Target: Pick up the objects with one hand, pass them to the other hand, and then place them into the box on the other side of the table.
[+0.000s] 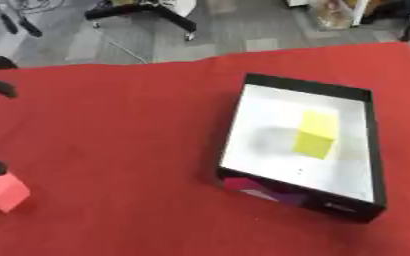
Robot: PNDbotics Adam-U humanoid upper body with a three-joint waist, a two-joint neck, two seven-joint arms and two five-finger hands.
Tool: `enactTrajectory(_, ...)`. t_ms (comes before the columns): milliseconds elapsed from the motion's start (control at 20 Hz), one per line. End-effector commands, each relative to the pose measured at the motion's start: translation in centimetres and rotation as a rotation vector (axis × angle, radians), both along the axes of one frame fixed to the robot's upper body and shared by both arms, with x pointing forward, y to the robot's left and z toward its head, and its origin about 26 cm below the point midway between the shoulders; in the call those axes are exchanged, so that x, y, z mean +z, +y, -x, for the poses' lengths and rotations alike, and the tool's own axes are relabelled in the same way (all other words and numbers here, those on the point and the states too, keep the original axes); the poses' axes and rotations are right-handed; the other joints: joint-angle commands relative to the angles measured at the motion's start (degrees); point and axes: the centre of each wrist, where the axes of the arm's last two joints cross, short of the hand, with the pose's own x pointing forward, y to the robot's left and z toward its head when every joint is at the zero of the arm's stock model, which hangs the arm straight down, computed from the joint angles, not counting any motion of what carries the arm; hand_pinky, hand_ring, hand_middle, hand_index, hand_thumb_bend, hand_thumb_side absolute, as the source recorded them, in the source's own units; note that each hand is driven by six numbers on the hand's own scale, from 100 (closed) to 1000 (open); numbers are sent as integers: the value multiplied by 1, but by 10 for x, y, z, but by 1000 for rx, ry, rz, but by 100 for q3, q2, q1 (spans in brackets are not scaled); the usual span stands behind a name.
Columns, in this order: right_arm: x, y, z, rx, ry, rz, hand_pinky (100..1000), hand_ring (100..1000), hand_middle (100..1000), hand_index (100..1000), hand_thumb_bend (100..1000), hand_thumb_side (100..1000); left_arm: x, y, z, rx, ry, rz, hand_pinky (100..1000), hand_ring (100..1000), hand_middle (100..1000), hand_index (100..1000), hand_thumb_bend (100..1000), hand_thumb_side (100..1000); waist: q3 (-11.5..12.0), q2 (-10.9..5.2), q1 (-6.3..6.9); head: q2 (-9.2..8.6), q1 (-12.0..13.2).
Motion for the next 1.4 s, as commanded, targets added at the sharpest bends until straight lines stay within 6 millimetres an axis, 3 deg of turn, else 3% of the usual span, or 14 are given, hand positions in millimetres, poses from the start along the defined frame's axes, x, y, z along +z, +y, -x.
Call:
enactTrajectory(50,21,-4,9,-16,-57,18,913,1000,1000,1000,100,342,15,10,6,47,21,-115,1000,872,756,865,788,438,16,22,34,-68,50)
enactTrajectory(750,26,-6,15,-44,-76,-20,909,1000,1000,1000,100,333,-18,23,2,270,120,-213,1000,854,720,813,875,433,69,6,24,-133,205)
enactTrajectory(1400,34,-8,22,-60,-108,-50,908,1000,1000,1000,100,333,-37,30,-10,363,121,-319,1000,864,749,829,932,426,12,-27,57,1,188)
